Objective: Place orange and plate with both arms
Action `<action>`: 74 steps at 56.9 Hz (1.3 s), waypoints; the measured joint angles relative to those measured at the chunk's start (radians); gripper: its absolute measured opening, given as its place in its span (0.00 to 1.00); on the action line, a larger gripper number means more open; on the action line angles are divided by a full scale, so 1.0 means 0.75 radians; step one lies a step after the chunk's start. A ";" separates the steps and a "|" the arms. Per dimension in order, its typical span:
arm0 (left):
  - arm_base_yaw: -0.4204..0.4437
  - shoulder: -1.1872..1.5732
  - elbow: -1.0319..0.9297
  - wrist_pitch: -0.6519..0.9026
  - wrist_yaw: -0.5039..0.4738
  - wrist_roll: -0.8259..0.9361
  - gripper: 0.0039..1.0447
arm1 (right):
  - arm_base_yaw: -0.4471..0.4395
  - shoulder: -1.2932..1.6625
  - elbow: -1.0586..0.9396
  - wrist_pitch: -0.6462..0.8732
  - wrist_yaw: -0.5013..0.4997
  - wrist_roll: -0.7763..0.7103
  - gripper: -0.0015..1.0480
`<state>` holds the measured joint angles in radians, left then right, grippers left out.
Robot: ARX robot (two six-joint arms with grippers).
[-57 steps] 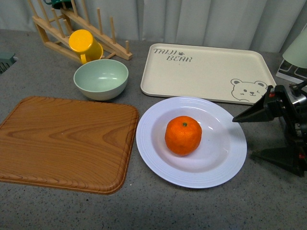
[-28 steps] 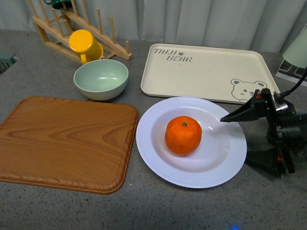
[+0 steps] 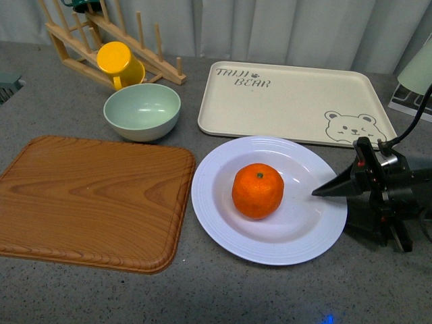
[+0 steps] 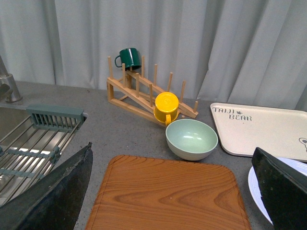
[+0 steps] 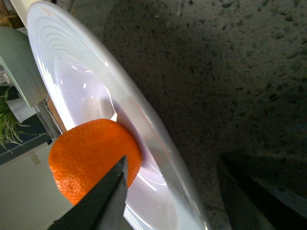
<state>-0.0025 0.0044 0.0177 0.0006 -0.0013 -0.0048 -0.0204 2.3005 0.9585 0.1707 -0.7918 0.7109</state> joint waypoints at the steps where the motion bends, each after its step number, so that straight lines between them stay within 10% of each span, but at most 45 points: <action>1: 0.000 0.000 0.000 0.000 0.000 0.000 0.94 | 0.000 0.001 0.000 -0.002 0.005 -0.002 0.34; 16: 0.000 0.000 0.000 0.000 -0.001 -0.001 0.94 | 0.006 -0.004 0.008 0.007 -0.071 -0.076 0.04; 53: 0.000 -0.001 0.000 0.000 0.000 0.000 0.94 | 0.026 -0.108 -0.139 0.662 -0.038 0.222 0.04; 74: 0.000 -0.001 0.000 0.000 0.000 0.000 0.94 | 0.176 0.062 0.096 1.025 0.259 0.656 0.04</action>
<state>-0.0025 0.0040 0.0177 0.0006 -0.0013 -0.0048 0.1116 2.3470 1.0306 0.9398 -0.5972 1.2030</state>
